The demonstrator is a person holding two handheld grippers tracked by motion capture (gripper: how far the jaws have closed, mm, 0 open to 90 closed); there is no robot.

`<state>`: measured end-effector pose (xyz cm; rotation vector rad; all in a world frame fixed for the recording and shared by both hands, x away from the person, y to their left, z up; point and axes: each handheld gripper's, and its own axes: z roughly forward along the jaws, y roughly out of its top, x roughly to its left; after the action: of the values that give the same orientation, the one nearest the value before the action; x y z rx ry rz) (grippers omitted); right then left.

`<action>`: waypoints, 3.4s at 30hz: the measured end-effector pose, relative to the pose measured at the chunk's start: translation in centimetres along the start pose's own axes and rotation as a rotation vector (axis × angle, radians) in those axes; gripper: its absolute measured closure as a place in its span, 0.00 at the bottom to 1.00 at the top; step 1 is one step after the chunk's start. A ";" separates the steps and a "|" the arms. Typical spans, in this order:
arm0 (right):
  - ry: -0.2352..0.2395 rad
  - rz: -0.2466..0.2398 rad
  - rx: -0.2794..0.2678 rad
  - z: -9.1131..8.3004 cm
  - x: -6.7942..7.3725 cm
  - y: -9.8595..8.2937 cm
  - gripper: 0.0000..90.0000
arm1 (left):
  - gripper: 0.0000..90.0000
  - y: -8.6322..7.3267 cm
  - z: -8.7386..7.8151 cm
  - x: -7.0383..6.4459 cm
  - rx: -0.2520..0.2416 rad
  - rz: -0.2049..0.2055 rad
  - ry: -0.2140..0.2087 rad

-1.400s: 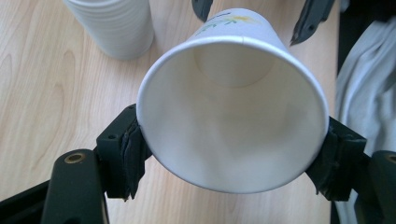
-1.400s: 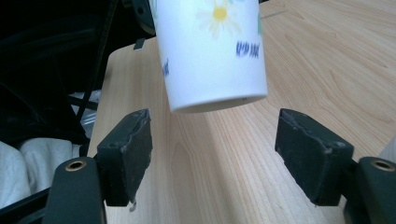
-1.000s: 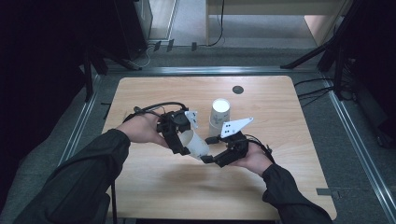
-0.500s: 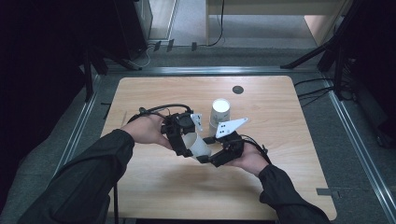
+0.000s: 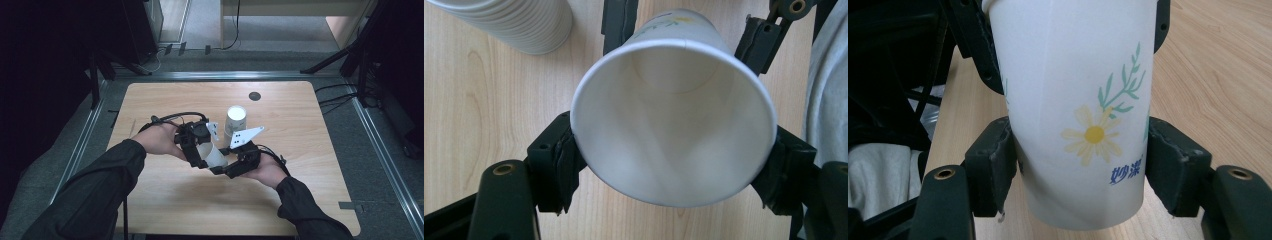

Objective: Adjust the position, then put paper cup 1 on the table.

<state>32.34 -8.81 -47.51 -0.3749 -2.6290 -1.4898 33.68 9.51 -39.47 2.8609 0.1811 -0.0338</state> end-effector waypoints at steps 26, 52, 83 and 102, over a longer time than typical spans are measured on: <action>-0.029 0.002 -0.035 -1.8 -0.5 0.0 0.38 | 0.15 -3.6 -0.7 0.4 -0.306 -0.143 -0.023; -0.018 0.010 -0.041 -2.4 -0.8 -0.3 0.38 | 0.16 -7.6 1.8 -0.4 -0.680 -0.319 -0.061; 0.016 0.023 -0.030 -1.5 -0.9 -0.5 0.38 | 0.15 -7.5 4.1 -0.5 -0.785 -0.378 -0.100; 0.030 0.036 -0.023 -1.1 -0.8 -0.5 0.38 | 0.22 -6.9 4.6 -0.6 -0.826 -0.379 -0.118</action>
<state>32.98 -10.11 -47.54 -0.3964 -2.5699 -1.5043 32.15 14.76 -45.68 1.9672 0.5611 -0.1599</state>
